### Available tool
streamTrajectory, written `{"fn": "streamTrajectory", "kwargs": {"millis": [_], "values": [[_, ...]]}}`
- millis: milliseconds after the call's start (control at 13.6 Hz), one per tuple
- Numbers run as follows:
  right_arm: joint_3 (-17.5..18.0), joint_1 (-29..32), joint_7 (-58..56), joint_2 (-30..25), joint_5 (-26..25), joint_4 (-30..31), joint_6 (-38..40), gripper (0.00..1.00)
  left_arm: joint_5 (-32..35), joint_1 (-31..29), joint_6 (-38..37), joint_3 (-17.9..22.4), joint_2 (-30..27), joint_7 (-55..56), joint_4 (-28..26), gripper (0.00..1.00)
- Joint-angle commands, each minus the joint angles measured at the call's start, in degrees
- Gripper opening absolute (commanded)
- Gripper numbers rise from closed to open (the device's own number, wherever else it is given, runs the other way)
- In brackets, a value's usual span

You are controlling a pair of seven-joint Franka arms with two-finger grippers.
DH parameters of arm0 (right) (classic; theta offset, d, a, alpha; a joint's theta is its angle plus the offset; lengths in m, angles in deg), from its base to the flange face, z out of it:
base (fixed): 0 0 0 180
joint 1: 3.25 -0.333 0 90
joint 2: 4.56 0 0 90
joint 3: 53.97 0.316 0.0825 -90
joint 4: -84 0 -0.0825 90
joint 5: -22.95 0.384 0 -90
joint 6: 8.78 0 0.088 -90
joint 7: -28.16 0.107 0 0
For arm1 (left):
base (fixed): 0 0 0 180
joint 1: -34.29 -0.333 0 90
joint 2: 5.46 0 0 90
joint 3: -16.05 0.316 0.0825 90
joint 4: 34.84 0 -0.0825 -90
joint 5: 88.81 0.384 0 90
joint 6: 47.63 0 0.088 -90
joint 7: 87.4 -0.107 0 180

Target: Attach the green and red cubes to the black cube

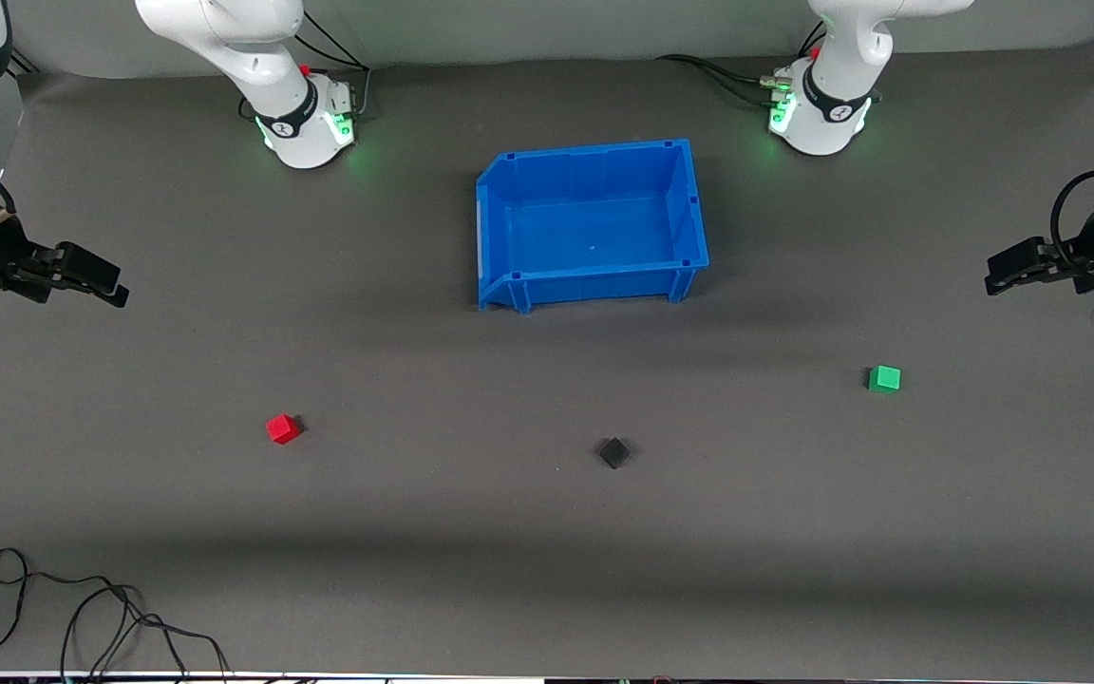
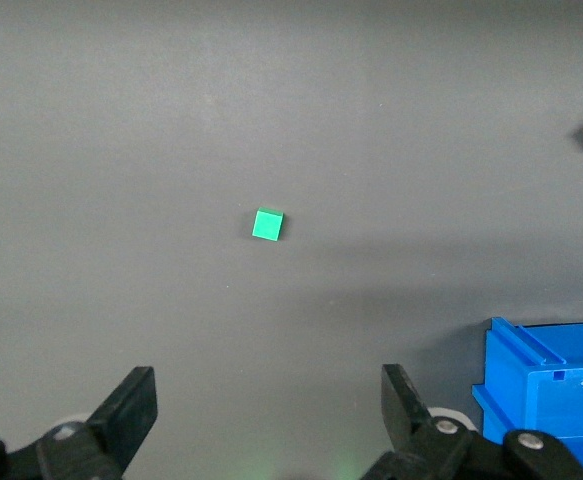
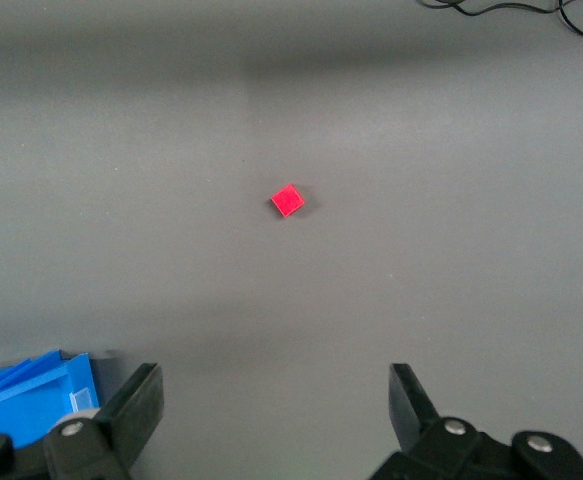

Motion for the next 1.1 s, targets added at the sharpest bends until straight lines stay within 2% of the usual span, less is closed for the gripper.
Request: {"fn": "streamTrajectory", "kwargs": {"millis": [0,220,366,586,733,806,1026], "values": [[0.2,0.2,0.3,0.7,0.7,-1.5,0.6,1.0,0.6,0.2,-0.8,0.1,0.7,1.0,1.4,1.0],[0.2,0.3,0.3,0.7,0.7,-1.6,0.7,1.0,0.1,0.1,-1.3,0.2,0.7,1.0,1.2,1.0],[0.2,0.2,0.3,0.7,0.6,-1.6,0.7,1.0,-0.4,-3.8,-2.0,0.2,0.8,0.8,1.0,1.0],[0.2,0.2,0.0,2.4,0.5,-1.6,1.4,1.0,-0.3,-6.1,-1.4,0.2,2.5,2.1,0.6,1.0],[0.2,0.3,-0.1,2.8,0.5,-1.4,1.5,1.0,0.6,-6.0,-1.3,0.2,4.2,8.3,0.0,1.0],[0.2,0.4,-0.2,3.0,0.5,-1.3,2.0,1.0,0.8,-5.9,-0.6,0.2,4.4,16.5,-1.2,1.0],[0.1,0.1,-4.8,7.3,0.3,-0.1,3.1,1.0,0.8,-5.4,6.7,0.0,4.0,30.9,-7.3,1.0]]}}
